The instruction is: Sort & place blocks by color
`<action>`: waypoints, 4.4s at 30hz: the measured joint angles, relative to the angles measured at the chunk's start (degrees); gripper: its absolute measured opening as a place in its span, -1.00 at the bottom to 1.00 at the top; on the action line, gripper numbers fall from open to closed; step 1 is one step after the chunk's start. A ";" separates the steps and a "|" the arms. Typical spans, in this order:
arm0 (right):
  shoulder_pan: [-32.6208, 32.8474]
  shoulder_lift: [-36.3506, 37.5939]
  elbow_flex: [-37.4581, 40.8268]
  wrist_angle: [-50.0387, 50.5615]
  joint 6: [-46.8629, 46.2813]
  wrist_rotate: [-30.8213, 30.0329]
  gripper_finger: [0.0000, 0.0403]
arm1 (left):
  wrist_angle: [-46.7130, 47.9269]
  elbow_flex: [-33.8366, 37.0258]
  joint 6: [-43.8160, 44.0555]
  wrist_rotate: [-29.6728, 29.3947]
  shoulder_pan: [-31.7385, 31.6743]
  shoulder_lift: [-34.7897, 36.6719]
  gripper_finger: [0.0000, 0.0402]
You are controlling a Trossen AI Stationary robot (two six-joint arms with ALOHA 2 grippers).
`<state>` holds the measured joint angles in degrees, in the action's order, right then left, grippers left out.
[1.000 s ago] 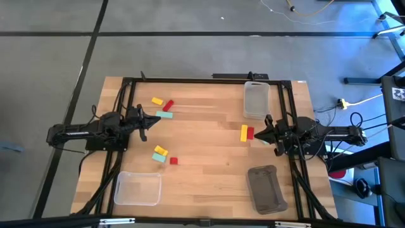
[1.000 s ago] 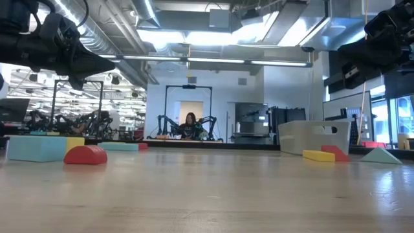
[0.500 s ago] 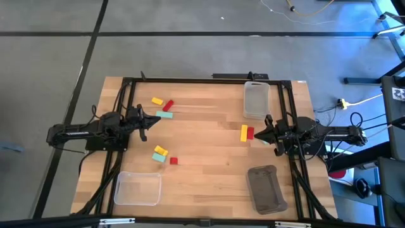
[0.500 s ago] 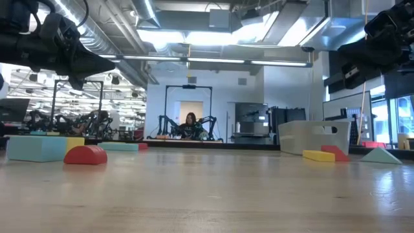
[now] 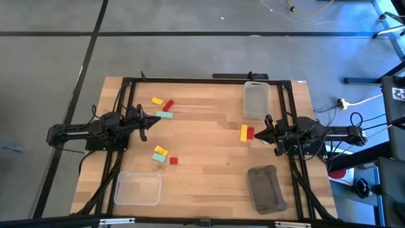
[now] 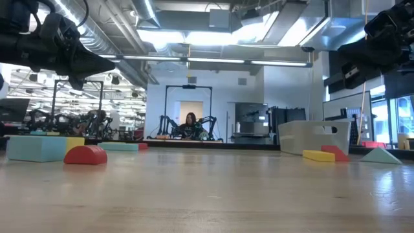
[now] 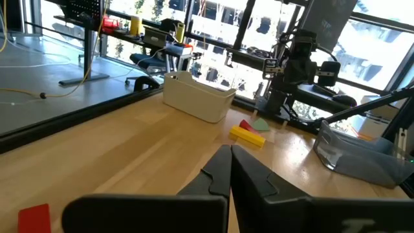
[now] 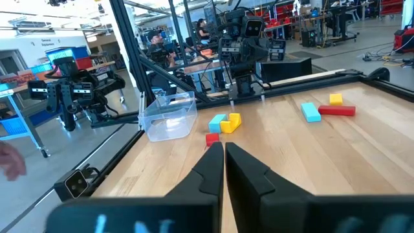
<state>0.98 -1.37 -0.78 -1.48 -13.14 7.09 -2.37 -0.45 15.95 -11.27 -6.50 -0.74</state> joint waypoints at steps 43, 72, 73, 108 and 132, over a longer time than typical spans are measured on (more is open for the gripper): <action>0.00 0.00 0.00 0.00 -0.05 0.00 -0.90 | -19.79 0.00 10.00 -0.05 -0.02 -0.02 -1.00; 0.02 -0.02 0.00 0.00 0.01 0.00 -0.90 | 43.08 -42.14 11.27 6.50 -11.45 -40.23 0.19; 0.00 -0.02 0.00 0.02 -0.01 0.00 -0.90 | 45.81 -43.00 8.80 9.10 -13.21 -42.91 0.22; 0.02 0.00 -0.01 0.01 0.00 0.00 -0.90 | 41.99 -46.53 -52.57 8.45 -26.58 -89.58 0.27; 0.00 0.00 0.00 0.00 -0.05 0.00 -0.90 | 43.35 -46.24 -55.27 6.31 -28.25 -84.86 0.24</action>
<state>0.98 -1.38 -0.78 -1.48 -13.19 7.09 40.98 -46.70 -39.32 -4.96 -34.76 -85.59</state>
